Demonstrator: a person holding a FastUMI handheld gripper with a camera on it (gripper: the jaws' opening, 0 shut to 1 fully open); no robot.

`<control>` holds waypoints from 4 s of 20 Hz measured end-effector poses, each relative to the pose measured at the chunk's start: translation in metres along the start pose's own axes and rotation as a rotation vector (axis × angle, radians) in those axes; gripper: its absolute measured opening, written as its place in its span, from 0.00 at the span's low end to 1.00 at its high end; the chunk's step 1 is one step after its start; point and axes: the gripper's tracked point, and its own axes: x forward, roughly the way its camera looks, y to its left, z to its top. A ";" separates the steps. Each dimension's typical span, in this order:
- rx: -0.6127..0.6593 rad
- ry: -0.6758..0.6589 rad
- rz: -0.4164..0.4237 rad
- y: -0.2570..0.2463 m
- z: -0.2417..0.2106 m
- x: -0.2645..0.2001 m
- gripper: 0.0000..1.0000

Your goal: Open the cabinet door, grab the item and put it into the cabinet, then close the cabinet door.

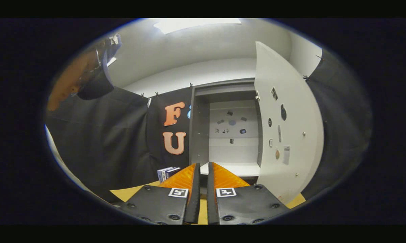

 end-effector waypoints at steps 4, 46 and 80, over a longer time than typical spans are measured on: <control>0.062 0.082 -0.081 -0.012 -0.067 0.049 0.46; 0.194 0.344 -0.130 -0.043 -0.172 0.168 0.56; 0.026 0.550 -0.205 -0.137 -0.142 0.402 0.95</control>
